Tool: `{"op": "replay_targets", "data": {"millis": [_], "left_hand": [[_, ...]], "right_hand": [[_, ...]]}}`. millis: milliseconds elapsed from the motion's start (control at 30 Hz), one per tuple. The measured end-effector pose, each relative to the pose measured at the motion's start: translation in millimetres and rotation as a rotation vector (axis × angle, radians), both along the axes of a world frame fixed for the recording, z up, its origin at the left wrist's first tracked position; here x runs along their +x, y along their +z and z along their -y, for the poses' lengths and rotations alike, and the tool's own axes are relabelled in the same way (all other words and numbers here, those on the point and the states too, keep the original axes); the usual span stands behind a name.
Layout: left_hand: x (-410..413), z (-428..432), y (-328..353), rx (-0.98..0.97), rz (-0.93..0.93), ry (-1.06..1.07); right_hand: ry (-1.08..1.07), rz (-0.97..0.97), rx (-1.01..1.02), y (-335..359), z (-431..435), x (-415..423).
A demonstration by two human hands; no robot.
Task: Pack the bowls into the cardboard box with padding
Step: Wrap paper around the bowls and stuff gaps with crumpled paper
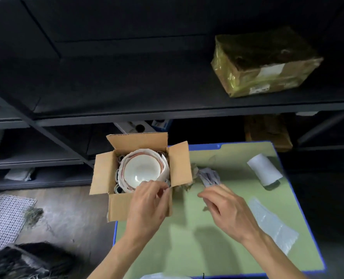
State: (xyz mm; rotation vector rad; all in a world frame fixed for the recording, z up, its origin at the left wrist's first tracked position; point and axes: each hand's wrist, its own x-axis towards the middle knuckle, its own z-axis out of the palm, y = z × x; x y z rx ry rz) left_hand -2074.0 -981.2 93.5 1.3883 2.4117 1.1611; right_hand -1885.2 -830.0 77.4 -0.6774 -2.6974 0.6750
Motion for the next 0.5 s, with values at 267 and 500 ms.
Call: {"op": "replay_targets", "data": {"millis": [267,500], "left_hand": [[51,-46,-1,-0.003,-0.014,-0.346],[89,-99,-43,-0.230,0.000,-0.482]], "right_hand": [[-0.126,0.139,-0.061,-15,-24,42],[-0.246,0.298,-0.103,-21,-55,82]]}}
